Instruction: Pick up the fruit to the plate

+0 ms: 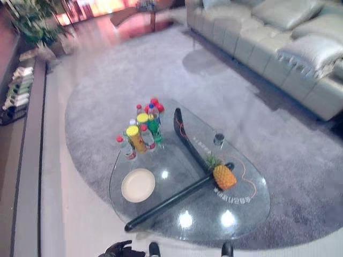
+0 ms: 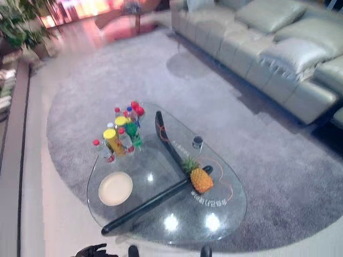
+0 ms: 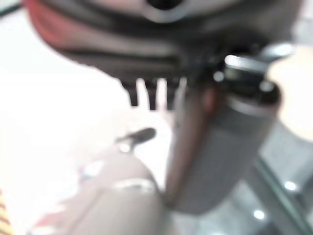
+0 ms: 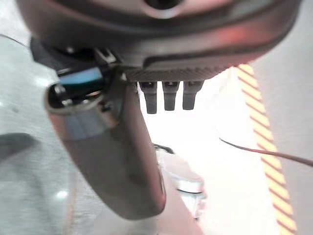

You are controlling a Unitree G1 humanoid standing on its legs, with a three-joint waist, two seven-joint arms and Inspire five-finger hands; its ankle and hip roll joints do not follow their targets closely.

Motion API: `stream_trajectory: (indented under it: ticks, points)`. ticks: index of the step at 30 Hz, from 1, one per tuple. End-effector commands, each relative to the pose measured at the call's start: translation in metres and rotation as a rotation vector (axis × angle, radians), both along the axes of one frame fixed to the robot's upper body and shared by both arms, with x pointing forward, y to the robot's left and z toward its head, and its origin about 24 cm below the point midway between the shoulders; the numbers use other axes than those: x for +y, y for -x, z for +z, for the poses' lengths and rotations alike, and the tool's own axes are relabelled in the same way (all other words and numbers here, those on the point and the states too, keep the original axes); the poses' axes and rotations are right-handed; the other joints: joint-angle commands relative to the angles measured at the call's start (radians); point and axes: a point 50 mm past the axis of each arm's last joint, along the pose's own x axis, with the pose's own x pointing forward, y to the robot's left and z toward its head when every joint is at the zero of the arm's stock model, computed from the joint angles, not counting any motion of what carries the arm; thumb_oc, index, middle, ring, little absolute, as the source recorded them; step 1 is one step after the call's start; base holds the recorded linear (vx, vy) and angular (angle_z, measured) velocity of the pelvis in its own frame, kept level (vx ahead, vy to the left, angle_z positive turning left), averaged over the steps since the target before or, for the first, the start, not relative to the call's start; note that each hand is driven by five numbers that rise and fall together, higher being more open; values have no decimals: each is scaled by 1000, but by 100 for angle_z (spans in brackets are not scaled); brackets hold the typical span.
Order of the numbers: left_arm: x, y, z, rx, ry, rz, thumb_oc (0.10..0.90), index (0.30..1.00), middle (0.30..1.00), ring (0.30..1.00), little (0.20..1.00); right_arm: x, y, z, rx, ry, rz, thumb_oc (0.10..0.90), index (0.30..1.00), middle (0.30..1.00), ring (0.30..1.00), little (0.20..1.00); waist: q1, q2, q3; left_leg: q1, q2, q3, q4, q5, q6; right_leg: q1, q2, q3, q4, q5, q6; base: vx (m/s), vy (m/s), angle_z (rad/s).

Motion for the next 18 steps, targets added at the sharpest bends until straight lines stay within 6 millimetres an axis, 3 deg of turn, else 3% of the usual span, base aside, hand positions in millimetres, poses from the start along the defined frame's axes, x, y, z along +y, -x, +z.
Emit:
stream_trajectory:
  ticks: [1,7,11,18]
  points:
    - [11,-29,12,-77,-30,50,800,900,900,900,900,-12,-32,13,-77,59,10,800,900,900,900,900,-5,-35,129,-65,28,-57,-2,-5,-24,-120,-66,-36,-3,124,22,-149,-15,3]
    - [17,-73,36,-259,38,127,800,900,900,900,900,-26,-68,34,-232,100,-16,800,900,900,900,900,-9,-43,235,-171,13,-78,-2,16,-27,-224,-62,-38,-3,153,23,-130,10,-1]
    - [20,-121,73,-535,135,275,800,900,900,900,900,-36,-111,64,-482,171,-65,800,900,900,900,900,-7,-49,310,-268,11,-92,-2,34,-31,-318,-67,-35,-3,178,30,-133,-50,3]
    - [27,-148,103,-763,209,476,800,900,900,900,900,-34,-154,102,-778,261,-146,800,900,900,900,900,-3,-57,322,-382,2,-109,-2,42,-25,-463,-84,-26,62,168,38,-43,-33,2]
